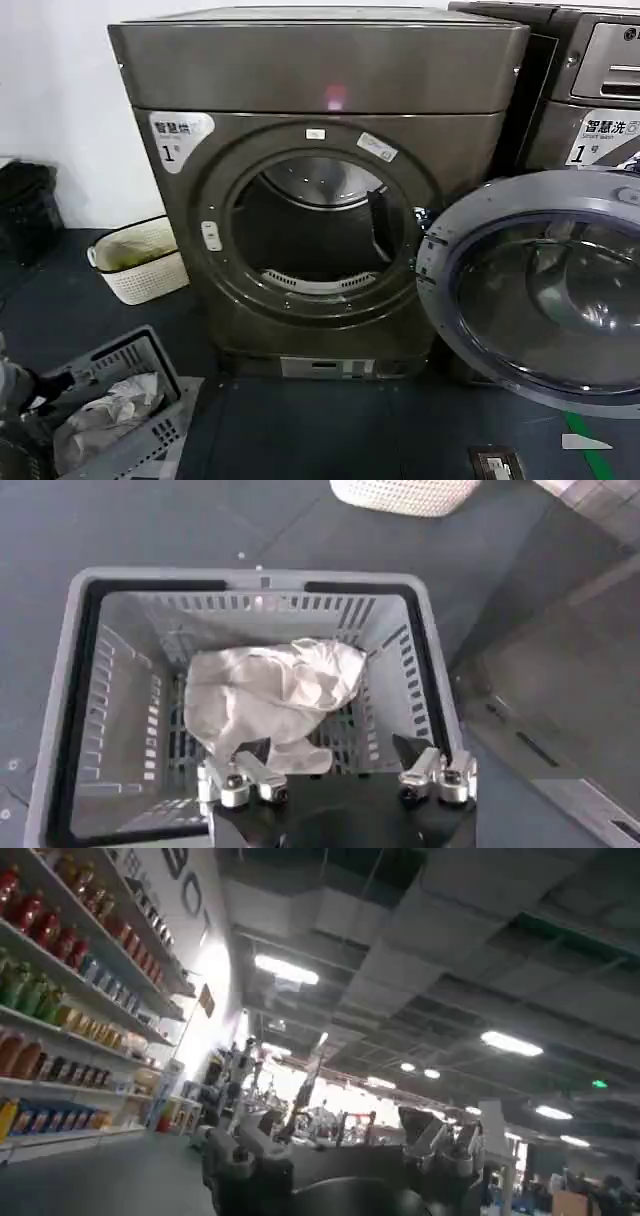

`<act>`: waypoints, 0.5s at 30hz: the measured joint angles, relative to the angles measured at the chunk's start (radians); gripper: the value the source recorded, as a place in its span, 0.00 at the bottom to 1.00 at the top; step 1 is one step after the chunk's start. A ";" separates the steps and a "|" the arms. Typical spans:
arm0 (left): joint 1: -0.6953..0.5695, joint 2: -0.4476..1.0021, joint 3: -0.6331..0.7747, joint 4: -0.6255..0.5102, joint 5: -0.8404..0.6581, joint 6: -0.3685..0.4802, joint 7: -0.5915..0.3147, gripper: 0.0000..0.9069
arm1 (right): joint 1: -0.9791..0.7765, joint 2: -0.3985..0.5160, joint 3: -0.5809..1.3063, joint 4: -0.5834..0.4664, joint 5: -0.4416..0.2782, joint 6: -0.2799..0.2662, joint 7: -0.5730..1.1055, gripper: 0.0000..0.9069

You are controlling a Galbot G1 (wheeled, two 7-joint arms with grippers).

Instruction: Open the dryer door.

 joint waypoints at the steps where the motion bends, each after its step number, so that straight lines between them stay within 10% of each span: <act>1: 0.001 0.000 0.000 0.001 -0.001 0.000 -0.001 1.00 | 0.000 0.001 0.000 0.000 0.010 -0.002 0.005 1.00; 15: -0.004 -0.004 -0.001 0.031 -0.077 0.000 -0.023 1.00 | -0.005 0.010 0.013 -0.017 0.046 0.021 0.011 1.00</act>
